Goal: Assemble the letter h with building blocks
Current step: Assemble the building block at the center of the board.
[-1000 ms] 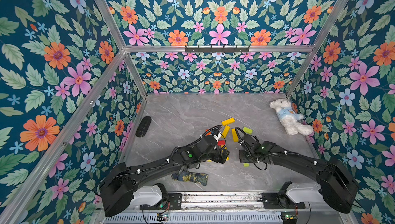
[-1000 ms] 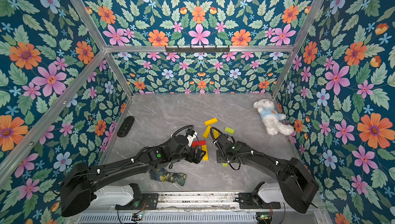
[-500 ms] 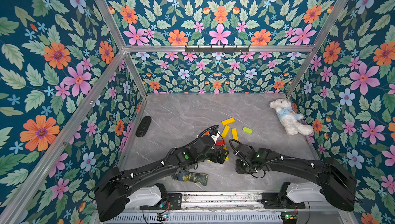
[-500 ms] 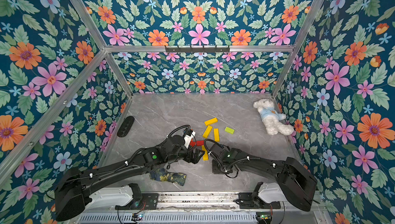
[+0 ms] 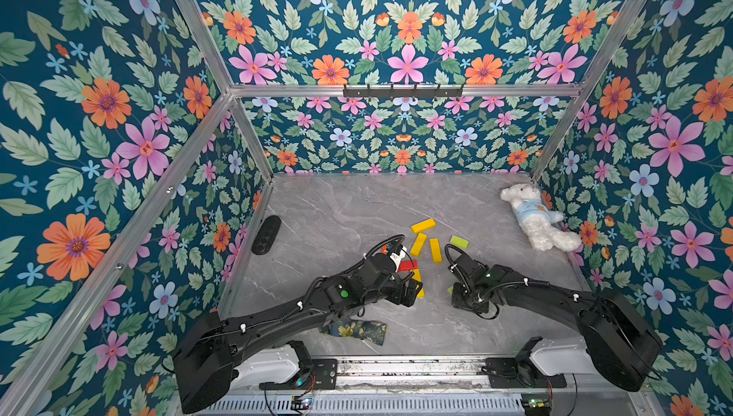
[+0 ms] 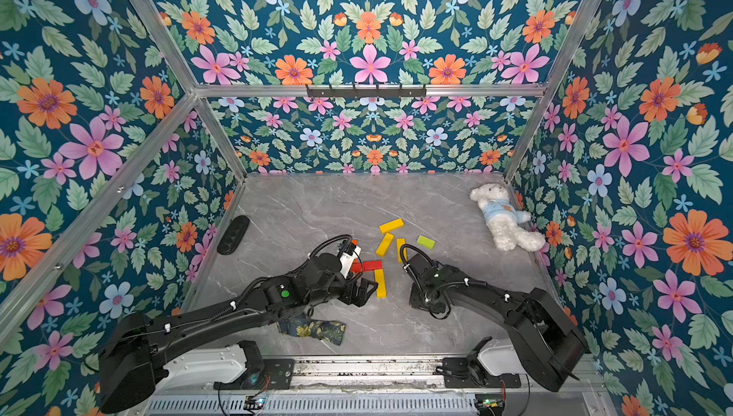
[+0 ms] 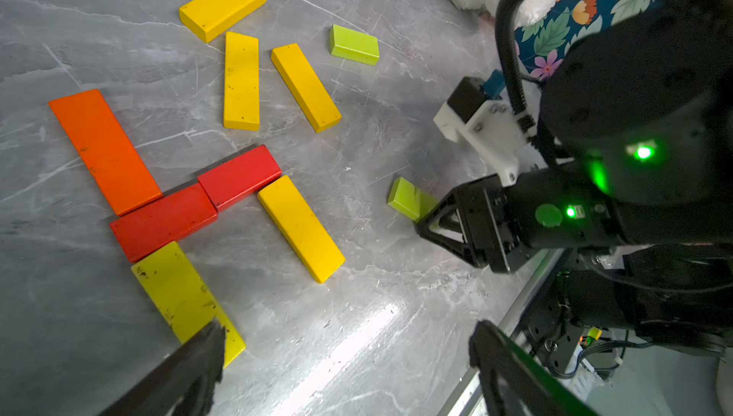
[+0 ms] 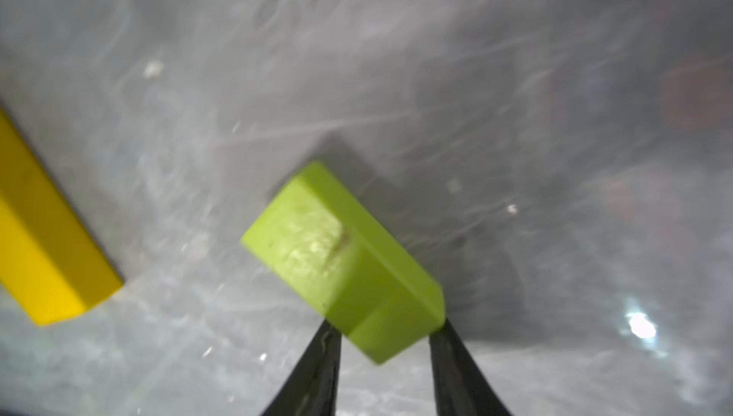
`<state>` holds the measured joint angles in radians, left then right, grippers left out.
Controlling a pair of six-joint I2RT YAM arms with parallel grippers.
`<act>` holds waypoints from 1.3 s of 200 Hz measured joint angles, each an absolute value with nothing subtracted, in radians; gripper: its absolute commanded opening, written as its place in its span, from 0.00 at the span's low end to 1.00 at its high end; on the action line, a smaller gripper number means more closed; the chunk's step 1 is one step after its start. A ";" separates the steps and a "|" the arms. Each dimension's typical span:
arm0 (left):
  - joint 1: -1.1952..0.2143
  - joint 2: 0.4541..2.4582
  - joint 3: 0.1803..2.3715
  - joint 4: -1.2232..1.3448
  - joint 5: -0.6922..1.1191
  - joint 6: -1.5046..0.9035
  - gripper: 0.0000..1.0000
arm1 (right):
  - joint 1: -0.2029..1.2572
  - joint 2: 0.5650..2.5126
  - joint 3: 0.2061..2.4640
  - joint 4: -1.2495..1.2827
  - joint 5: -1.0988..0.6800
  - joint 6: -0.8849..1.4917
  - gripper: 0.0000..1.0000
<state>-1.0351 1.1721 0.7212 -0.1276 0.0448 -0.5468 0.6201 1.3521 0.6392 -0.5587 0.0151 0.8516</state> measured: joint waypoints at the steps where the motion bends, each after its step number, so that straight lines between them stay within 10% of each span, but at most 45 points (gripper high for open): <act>1: -1.035 1.172 0.720 -0.128 0.045 -0.547 0.99 | 0.617 1.352 0.639 -0.559 0.015 0.850 0.40; 99: -1.035 1.169 0.698 -0.120 0.050 -0.544 0.99 | 0.480 1.307 0.697 -0.551 0.044 0.685 0.83; 260: -1.034 1.206 0.726 -0.117 0.052 -0.543 0.99 | 0.545 1.559 0.853 -0.580 0.060 0.457 0.75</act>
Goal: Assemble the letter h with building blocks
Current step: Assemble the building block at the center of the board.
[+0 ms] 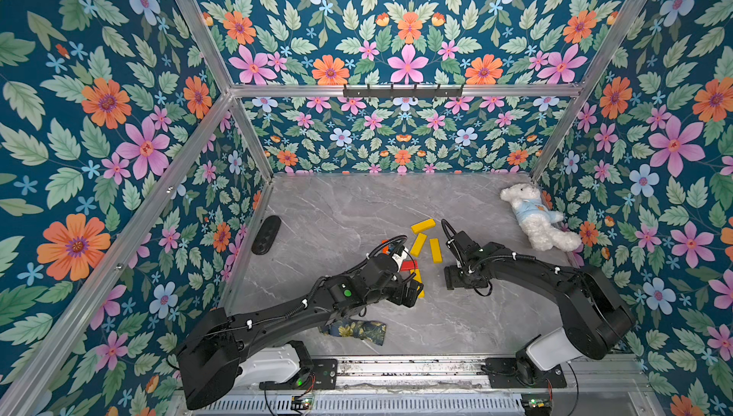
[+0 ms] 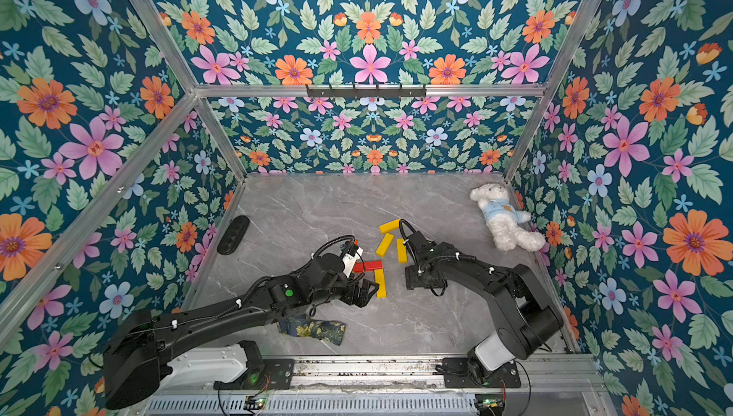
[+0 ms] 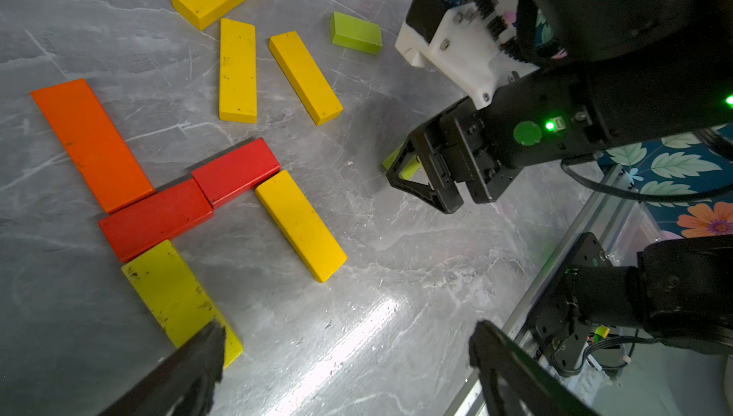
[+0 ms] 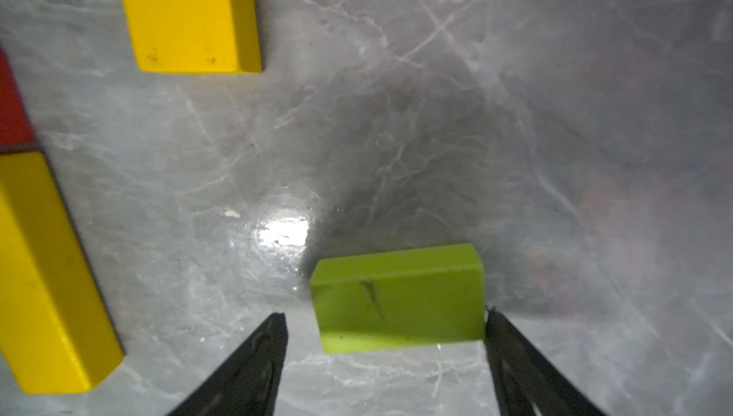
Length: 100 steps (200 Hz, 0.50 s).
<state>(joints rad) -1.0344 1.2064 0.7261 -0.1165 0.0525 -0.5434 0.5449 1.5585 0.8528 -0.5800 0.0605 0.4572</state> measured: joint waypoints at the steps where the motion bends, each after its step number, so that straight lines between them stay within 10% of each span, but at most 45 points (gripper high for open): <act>1: -1.034 1.206 0.727 -0.117 0.052 -0.543 0.99 | 0.545 1.560 0.853 -0.580 0.061 0.457 0.75; 100: -1.034 1.211 0.738 -0.128 0.048 -0.540 0.99 | 0.567 1.647 0.963 -0.573 0.063 0.468 0.62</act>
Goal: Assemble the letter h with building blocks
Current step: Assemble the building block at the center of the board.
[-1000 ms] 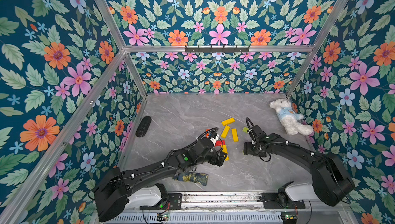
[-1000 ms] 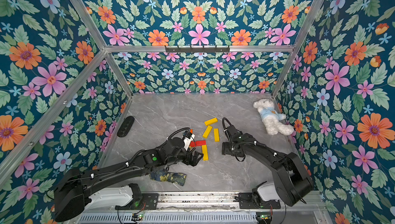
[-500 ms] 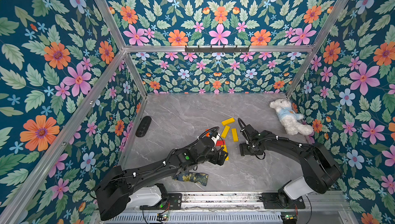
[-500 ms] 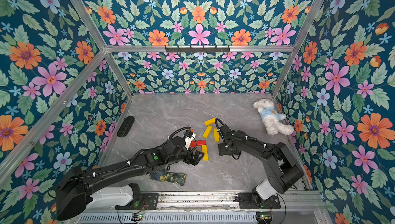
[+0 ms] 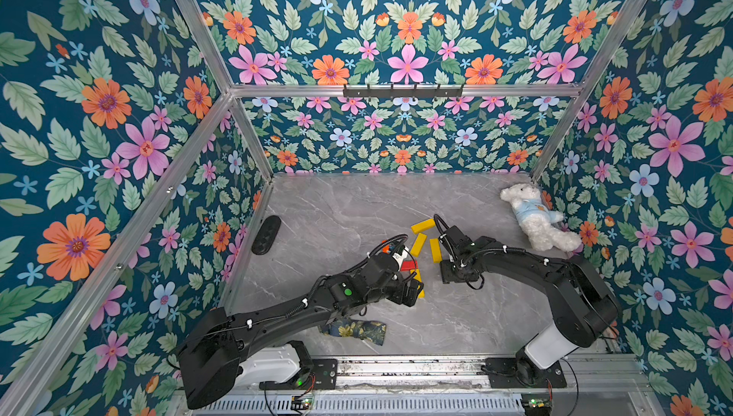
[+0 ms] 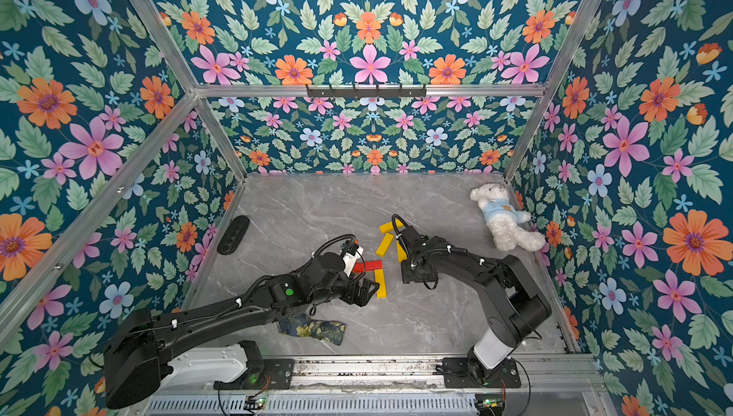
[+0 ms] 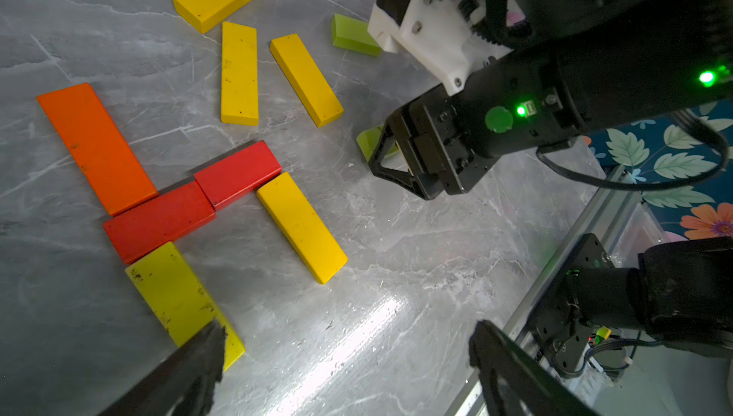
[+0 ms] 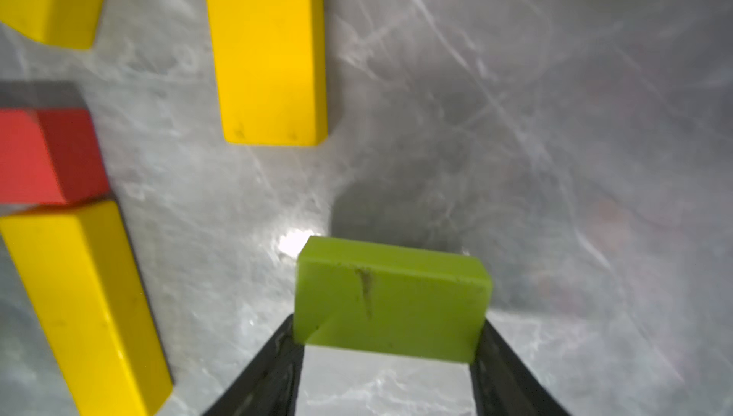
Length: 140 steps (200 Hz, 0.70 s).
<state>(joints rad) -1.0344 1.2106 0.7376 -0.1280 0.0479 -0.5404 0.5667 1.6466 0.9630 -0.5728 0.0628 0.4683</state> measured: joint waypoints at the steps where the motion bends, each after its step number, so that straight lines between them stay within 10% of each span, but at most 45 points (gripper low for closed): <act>1: -1.034 1.210 0.738 -0.128 0.048 -0.540 0.99 | 0.567 1.650 0.966 -0.574 0.063 0.469 0.62; 140: -1.029 1.189 0.726 -0.131 0.033 -0.540 0.99 | 0.611 1.796 1.099 -0.603 0.108 0.493 0.65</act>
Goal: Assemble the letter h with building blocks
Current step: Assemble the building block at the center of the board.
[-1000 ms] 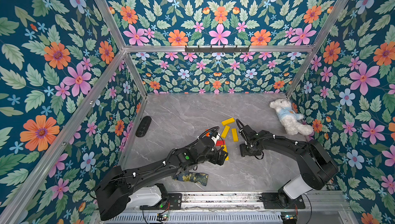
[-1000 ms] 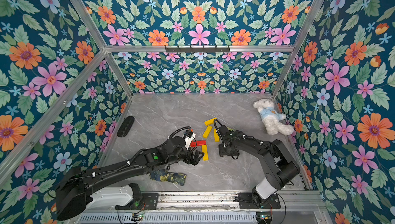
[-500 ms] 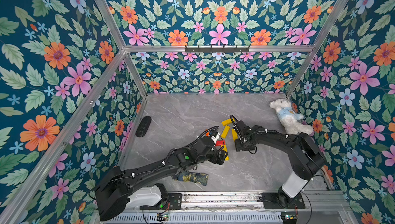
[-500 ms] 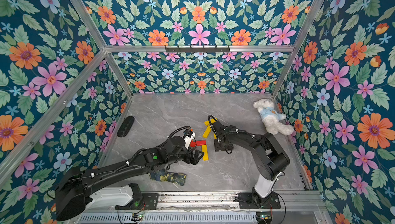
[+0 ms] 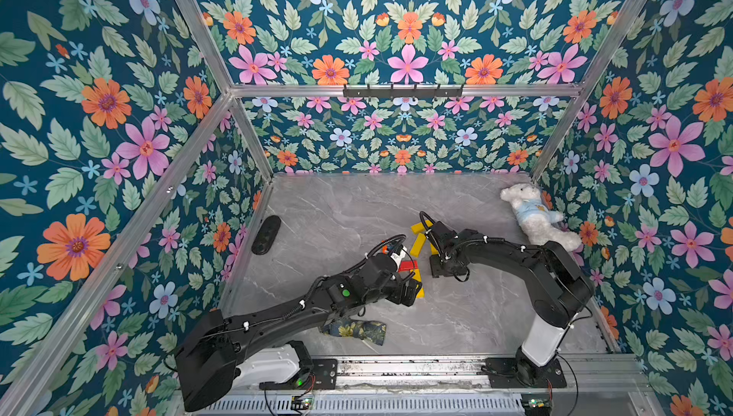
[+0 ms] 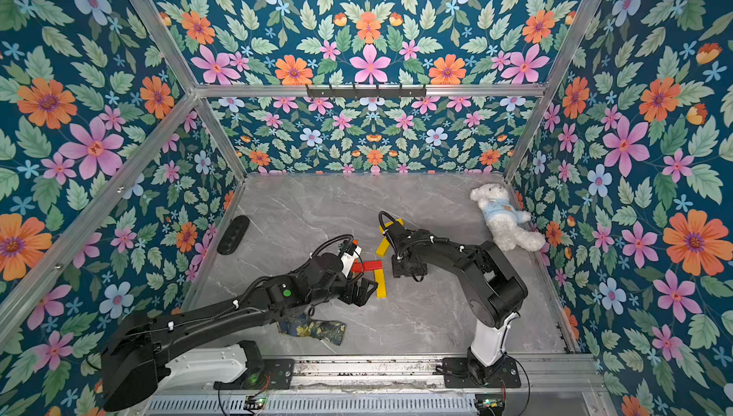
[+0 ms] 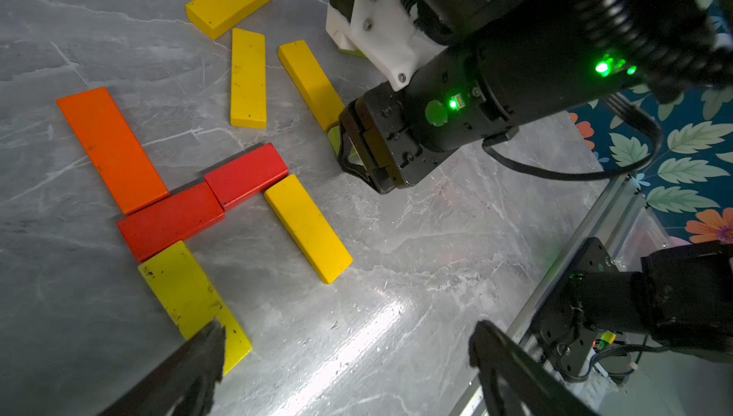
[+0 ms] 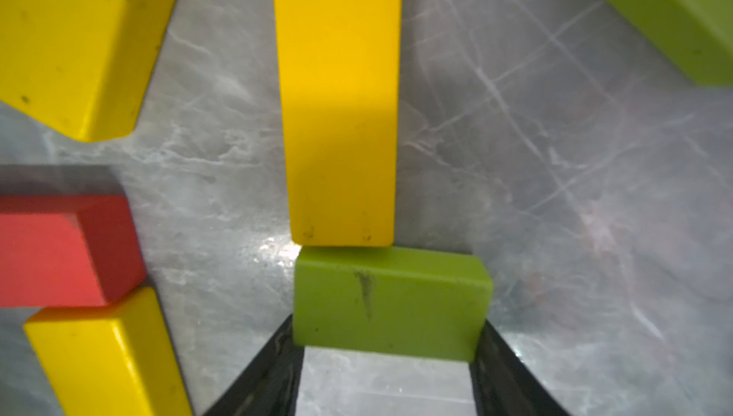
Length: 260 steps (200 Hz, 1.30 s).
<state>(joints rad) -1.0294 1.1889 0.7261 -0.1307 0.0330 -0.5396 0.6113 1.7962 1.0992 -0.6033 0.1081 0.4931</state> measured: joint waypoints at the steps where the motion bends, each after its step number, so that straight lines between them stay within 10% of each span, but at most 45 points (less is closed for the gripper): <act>1: -1.029 1.188 0.726 -0.131 0.033 -0.540 0.99 | 0.611 1.797 1.100 -0.603 0.108 0.493 0.65; 260: -1.019 1.180 0.719 -0.133 0.034 -0.532 0.99 | 0.613 1.840 1.140 -0.595 0.123 0.475 0.68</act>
